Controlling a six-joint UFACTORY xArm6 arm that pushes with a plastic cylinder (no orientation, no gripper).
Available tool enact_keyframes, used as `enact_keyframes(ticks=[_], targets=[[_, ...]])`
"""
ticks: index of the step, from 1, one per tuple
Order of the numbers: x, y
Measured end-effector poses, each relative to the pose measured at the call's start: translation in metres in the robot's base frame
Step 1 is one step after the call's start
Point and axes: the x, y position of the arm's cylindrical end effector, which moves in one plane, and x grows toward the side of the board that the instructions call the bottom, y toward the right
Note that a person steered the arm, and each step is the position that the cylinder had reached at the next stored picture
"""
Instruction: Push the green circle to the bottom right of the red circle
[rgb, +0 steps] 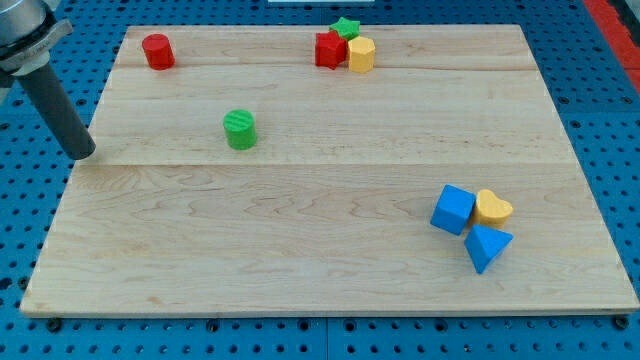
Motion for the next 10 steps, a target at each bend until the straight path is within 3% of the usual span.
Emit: enact_keyframes(ticks=[2,3,6,7,10], targets=[[0.038,0.173],[0.038,0.207],[-0.063,0.188],[-0.081,0.142],[-0.076,0.139]])
